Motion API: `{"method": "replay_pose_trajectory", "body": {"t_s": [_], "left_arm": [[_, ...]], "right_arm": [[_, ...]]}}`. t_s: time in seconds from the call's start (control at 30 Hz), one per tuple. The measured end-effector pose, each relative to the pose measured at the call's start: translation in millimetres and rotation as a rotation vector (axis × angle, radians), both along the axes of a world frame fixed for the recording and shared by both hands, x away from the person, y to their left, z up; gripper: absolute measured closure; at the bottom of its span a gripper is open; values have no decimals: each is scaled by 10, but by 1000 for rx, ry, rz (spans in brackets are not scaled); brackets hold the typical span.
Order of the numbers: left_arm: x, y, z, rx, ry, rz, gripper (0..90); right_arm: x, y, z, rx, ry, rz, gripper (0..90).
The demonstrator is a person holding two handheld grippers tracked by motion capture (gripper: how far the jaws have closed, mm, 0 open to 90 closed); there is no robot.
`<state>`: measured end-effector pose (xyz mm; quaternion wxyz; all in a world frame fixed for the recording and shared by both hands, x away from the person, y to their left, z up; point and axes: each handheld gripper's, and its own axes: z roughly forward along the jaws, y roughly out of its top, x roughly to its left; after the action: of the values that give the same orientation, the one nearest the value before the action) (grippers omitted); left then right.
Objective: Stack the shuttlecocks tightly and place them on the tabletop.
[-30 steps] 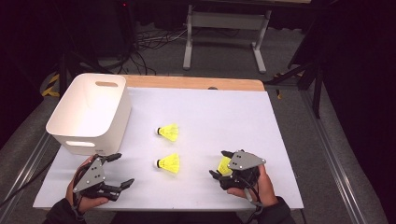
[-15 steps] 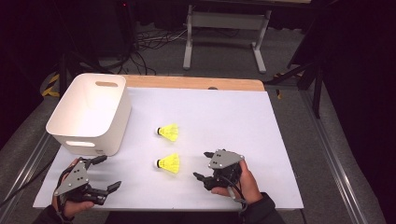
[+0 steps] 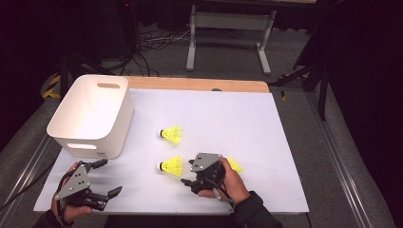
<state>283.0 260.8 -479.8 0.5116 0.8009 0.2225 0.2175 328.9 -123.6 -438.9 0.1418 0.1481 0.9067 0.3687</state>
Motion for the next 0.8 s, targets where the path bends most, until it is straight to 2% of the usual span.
{"method": "replay_pose_trajectory", "body": {"t_s": [0.2,0.43,0.6,0.8], "left_arm": [[-2,6,4,3,-7,6,20],[0,8,2,0,-3,4,24],[3,-9,-2,2,3,3,29],[4,-5,-6,0,6,1,30]], "right_arm": [[58,148,-80,-24,38,22,417],[94,262,-142,-49,54,31,506],[116,344,-200,-74,70,51,657],[137,365,-211,-74,66,33,817]]}}
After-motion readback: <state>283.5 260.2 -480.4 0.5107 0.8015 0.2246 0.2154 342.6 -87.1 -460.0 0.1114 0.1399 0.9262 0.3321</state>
